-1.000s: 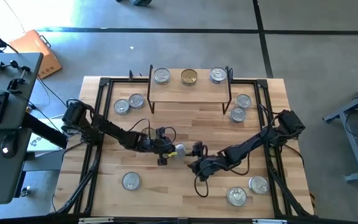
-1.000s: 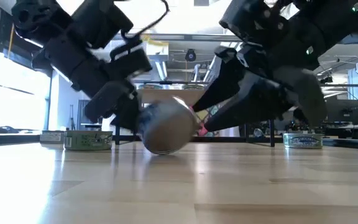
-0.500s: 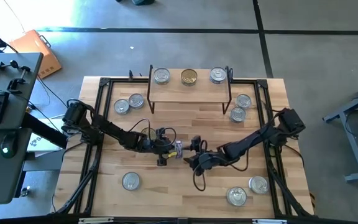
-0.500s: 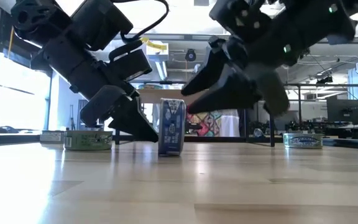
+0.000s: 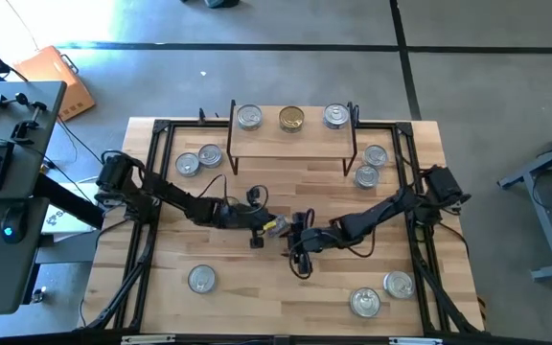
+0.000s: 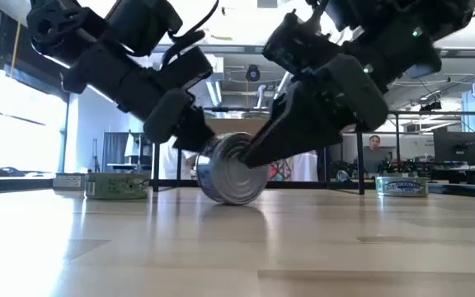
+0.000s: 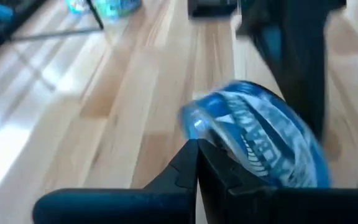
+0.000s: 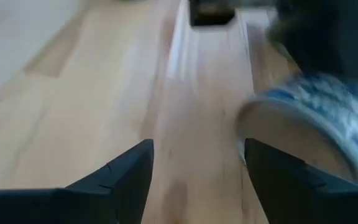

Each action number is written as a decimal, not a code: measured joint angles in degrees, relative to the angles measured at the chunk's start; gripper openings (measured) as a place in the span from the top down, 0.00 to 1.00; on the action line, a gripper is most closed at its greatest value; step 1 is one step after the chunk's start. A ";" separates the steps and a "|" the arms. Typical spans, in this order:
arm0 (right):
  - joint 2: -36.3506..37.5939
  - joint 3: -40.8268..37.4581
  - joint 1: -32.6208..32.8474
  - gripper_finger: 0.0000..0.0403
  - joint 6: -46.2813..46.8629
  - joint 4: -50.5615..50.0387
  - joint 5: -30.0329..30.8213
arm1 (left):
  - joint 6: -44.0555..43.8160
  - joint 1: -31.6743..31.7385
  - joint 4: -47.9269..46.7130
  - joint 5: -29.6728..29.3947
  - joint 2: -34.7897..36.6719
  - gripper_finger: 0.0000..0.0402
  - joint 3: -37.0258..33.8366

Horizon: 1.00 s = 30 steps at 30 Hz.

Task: Stack canned seafood by type on shelf
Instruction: Put the blue tuna can and aligned with the other blue tuna can on the shelf

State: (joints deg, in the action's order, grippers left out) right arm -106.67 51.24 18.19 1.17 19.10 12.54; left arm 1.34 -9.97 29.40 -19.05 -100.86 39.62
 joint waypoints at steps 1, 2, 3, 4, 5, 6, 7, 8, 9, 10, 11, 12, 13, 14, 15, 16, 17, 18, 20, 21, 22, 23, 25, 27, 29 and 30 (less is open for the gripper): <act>-0.27 0.00 -0.15 0.39 -1.03 1.30 -0.70 | 0.90 0.16 0.83 0.30 0.18 1.00 0.00; -0.29 0.00 -0.21 0.39 -1.44 2.02 -0.99 | 1.83 0.21 0.80 0.40 0.71 1.00 0.00; -0.19 0.00 -0.21 0.39 -1.60 2.62 -1.41 | 2.62 0.19 0.82 0.37 1.23 1.00 0.00; 0.41 0.00 -0.22 0.39 -1.56 2.51 -1.77 | 3.24 0.04 0.30 0.31 2.12 1.00 0.00; 1.20 0.00 -0.10 0.39 -1.59 1.95 -1.88 | 3.66 -0.16 -0.87 0.03 3.13 1.00 0.00; 2.18 0.00 0.17 0.39 -1.62 1.60 -2.02 | 3.80 -0.44 -1.94 -0.35 4.22 1.00 0.00; 3.46 0.00 0.51 0.39 -2.11 0.88 -2.13 | 3.83 -0.78 -3.41 -0.89 5.48 1.00 0.00; 4.81 0.00 0.92 0.39 -2.99 -0.24 -2.11 | 3.82 -1.10 -5.03 -1.49 6.81 1.00 0.00; 6.21 0.01 1.33 0.39 -4.17 -1.17 -1.94 | 3.56 -1.47 -6.65 -2.20 8.15 1.00 0.01; 7.50 0.02 1.72 0.39 -5.35 -2.22 -0.99 | 3.27 -1.86 -8.50 -2.87 9.40 1.00 0.02; 8.69 0.02 2.11 0.39 -6.30 -3.18 0.86 | 2.72 -2.27 -9.94 -3.53 10.38 1.00 0.02; 9.86 0.02 2.39 0.39 -6.77 -3.76 3.18 | 2.07 -2.65 -11.10 -4.12 11.14 1.00 0.03; 10.74 0.02 2.44 0.39 -7.36 -4.50 5.50 | 1.59 -3.06 -12.52 -4.69 11.76 1.00 0.04; 11.32 0.02 2.03 0.39 -8.51 -5.12 6.88 | 0.96 -3.45 -13.22 -5.20 11.98 1.00 0.02; 11.75 0.06 1.38 0.39 -9.94 -5.82 7.23 | 0.51 -3.76 -13.26 -5.59 11.94 1.00 0.02; 11.80 0.07 0.60 0.39 -11.53 -6.36 7.15 | 0.11 -3.99 -13.74 -5.76 11.86 1.00 0.02; 11.67 0.07 -0.28 0.39 -12.68 -6.58 6.68 | -0.45 -4.17 -13.91 -5.90 11.52 1.00 0.02; 11.28 0.07 -1.32 0.39 -13.35 -6.38 6.08 | -1.00 -4.30 -13.63 -5.91 11.03 1.00 0.02; 10.53 0.07 -3.43 0.39 -13.64 -6.46 5.35 | -2.01 -4.40 -13.67 -5.98 9.96 1.00 0.02; 10.15 0.07 -4.49 0.39 -13.21 -6.41 4.91 | -2.16 -4.40 -13.66 -6.30 9.46 1.00 0.02; 9.72 0.07 -5.47 0.39 -12.66 -6.39 4.43 | -2.20 -4.40 -13.37 -6.81 8.74 1.00 0.02; 9.30 0.07 -6.49 0.39 -11.94 -6.25 3.27 | -2.20 -4.38 -12.58 -7.33 7.91 1.00 0.02; 8.59 0.07 -8.36 0.39 -10.65 -6.23 -0.96 | -2.24 -4.32 -11.95 -7.60 6.27 1.00 0.02; 7.98 0.07 -9.85 0.39 -10.23 -6.27 -5.40 | -2.21 -4.11 -11.04 -7.66 4.56 1.00 0.01; 7.24 0.07 -10.82 0.39 -10.22 -6.41 -6.68 | -2.22 -3.86 -9.87 -7.72 3.17 1.00 0.00; 6.94 0.07 -11.18 0.39 -10.24 -6.82 -6.79 | -2.21 -3.76 -9.32 -7.71 2.63 1.00 0.00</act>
State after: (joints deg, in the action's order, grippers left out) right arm -99.73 51.31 7.01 -9.07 12.28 5.76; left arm -0.88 -13.73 20.08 -26.76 -98.23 39.62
